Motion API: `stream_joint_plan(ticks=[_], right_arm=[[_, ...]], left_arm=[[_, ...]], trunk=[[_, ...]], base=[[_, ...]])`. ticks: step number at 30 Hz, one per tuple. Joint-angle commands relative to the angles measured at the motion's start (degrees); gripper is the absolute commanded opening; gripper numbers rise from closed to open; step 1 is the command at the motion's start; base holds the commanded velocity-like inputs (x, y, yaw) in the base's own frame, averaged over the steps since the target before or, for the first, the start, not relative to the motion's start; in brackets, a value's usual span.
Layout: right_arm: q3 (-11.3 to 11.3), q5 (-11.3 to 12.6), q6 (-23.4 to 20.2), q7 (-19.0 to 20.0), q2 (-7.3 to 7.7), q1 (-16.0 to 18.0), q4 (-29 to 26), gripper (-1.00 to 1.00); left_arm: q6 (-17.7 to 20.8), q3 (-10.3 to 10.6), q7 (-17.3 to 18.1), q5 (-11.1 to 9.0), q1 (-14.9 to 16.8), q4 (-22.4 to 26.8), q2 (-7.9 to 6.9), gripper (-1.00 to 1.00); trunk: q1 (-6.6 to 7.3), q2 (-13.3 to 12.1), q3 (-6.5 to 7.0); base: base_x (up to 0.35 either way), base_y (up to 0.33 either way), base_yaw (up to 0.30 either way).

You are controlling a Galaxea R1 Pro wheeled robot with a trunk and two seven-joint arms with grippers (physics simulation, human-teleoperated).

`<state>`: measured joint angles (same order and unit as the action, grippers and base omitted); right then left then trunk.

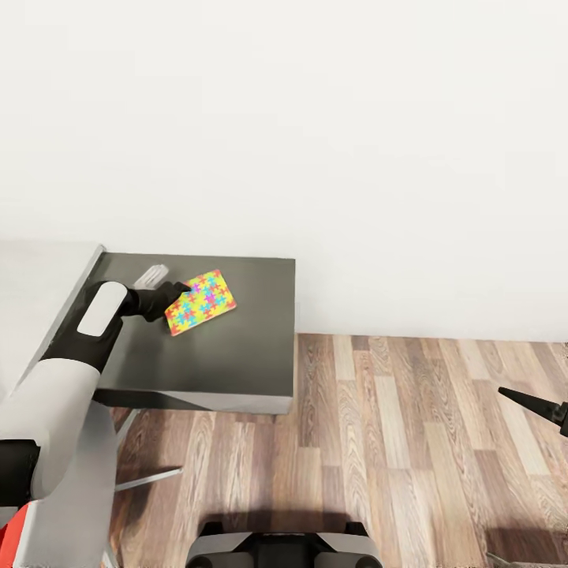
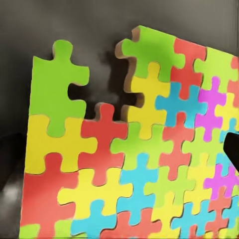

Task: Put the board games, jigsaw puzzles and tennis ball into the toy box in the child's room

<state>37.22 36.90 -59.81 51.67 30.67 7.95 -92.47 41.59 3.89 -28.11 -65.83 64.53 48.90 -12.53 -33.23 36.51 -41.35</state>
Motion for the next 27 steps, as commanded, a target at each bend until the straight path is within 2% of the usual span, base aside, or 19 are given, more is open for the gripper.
stream_joint_plan(ticks=[1,8,22,27], right_arm=[[0.05,-0.25,-0.19,0.35,0.01,0.05,0.01,1.0],[-0.01,-0.25,-0.19,0.3,0.01,0.05,0.01,1.0],[-0.04,-0.25,-0.19,0.32,0.01,0.05,0.01,1.0],[-0.01,-0.25,-0.19,0.3,0.01,0.05,0.01,1.0]], left_arm=[[-0.08,0.24,-0.61,-1.23,-0.01,-1.0,-0.04,1.0],[-0.07,0.24,-0.61,-1.23,-0.01,-0.85,-0.04,1.0],[-0.07,0.24,-0.63,-1.23,-0.01,-0.67,-0.04,1.0],[-0.04,0.24,-0.63,-1.23,-0.01,-0.64,-0.04,1.0]], trunk=[[-0.02,0.05,-0.06],[-0.02,0.05,-0.06],[-0.02,0.05,-0.06],[-0.02,0.05,-0.06]], base=[[-0.04,-0.107,-0.049],[-0.019,-0.052,-0.154],[-0.003,-0.008,-0.259],[0.0,-0.001,-0.168]])
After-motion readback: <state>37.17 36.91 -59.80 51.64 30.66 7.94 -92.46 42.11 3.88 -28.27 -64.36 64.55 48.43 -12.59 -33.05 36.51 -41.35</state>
